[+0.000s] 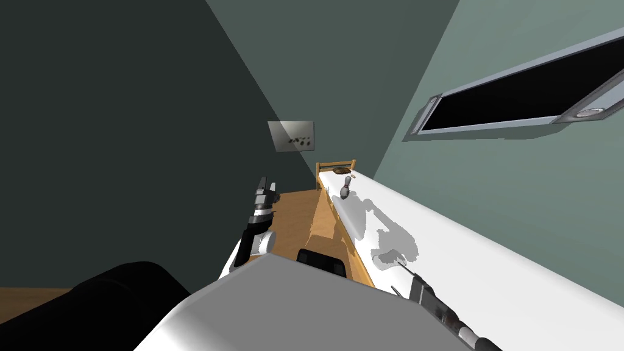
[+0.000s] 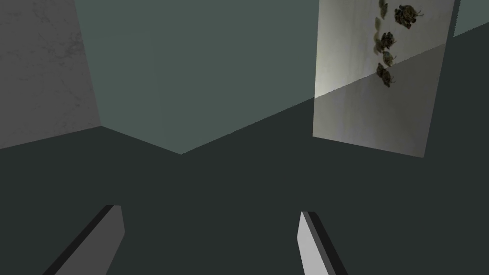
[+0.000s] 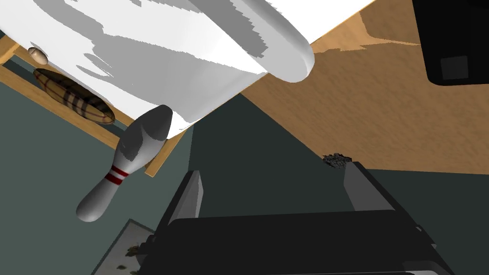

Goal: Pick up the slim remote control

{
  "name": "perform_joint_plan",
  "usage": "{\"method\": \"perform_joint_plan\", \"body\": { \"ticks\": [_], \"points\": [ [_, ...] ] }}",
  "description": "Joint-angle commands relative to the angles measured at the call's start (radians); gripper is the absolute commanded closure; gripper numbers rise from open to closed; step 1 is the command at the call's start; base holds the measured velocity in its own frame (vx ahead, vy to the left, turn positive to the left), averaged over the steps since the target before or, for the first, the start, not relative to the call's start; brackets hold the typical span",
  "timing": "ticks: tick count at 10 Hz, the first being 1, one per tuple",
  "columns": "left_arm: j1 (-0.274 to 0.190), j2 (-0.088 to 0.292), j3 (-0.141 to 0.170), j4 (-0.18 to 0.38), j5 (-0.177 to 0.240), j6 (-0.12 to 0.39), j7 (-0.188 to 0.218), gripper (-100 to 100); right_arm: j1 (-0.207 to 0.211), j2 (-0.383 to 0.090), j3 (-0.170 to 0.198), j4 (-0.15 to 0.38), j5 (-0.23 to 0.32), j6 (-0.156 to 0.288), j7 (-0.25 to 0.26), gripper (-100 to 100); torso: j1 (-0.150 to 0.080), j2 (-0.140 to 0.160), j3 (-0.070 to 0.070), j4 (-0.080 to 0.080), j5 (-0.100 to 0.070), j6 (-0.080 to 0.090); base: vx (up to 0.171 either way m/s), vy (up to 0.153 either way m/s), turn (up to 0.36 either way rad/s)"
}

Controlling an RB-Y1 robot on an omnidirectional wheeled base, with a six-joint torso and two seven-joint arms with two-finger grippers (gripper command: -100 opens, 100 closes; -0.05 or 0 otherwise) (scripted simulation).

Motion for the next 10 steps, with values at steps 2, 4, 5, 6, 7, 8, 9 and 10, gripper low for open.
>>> {"method": "perform_joint_plan", "body": {
  "ticks": [2, 4, 5, 6, 7, 8, 9, 10],
  "points": [
    [0.000, 0.000, 0.000, 0.000, 0.000, 0.000, 0.000, 0, 0.006, -0.029, -0.003, 0.036, 0.074, -0.027, 0.016, -100, 0.000, -0.001, 0.000, 0.000, 0.000, 0.000, 0.082, 0.019, 0.051],
    [0.000, 0.000, 0.000, 0.000, 0.000, 0.000, 0.000, 0, 0.003, -0.053, 0.000, 0.077, 0.138, -0.053, 0.032, -100, 0.001, -0.004, -0.002, -0.001, 0.000, 0.000, 0.121, 0.028, 0.051],
    [0.000, 0.000, 0.000, 0.000, 0.000, 0.000, 0.000, 0, 0.003, -0.053, 0.000, 0.077, 0.149, -0.053, 0.032, -100, 0.002, -0.003, -0.002, -0.001, 0.000, 0.000, 0.054, 0.025, -0.004],
    [0.000, 0.000, 0.000, 0.000, 0.000, 0.000, 0.000, 0, -0.002, -0.076, 0.003, 0.116, 0.185, -0.081, 0.045, -100, 0.001, 0.000, 0.000, 0.000, 0.000, 0.000, 0.100, 0.037, 0.049],
    [0.000, 0.000, 0.000, 0.000, 0.000, 0.000, 0.000, 0, -0.002, -0.076, 0.003, 0.116, 0.216, -0.081, 0.045, -100, 0.002, -0.002, -0.001, 0.000, 0.000, 0.000, 0.098, 0.026, 0.030],
    [0.000, 0.000, 0.000, 0.000, 0.000, 0.000, 0.000, 0, -0.008, -0.097, 0.006, 0.155, 0.247, -0.109, 0.057, -100, 0.001, -0.002, -0.001, 0.000, 0.000, 0.000, 0.143, 0.014, 0.042],
    [0.000, 0.000, 0.000, 0.000, 0.000, 0.000, 0.000, 0, -0.008, -0.097, 0.006, 0.155, 0.281, -0.109, 0.057, -100, 0.001, -0.004, -0.002, -0.001, 0.000, 0.000, 0.116, 0.027, 0.025],
    [0.000, 0.000, 0.000, 0.000, 0.000, 0.000, 0.000, 0, -0.015, -0.115, 0.010, 0.189, 0.319, -0.137, 0.068, -100, 0.001, -0.004, -0.002, -0.001, 0.000, 0.000, 0.123, 0.039, 0.030]
  ]
}}
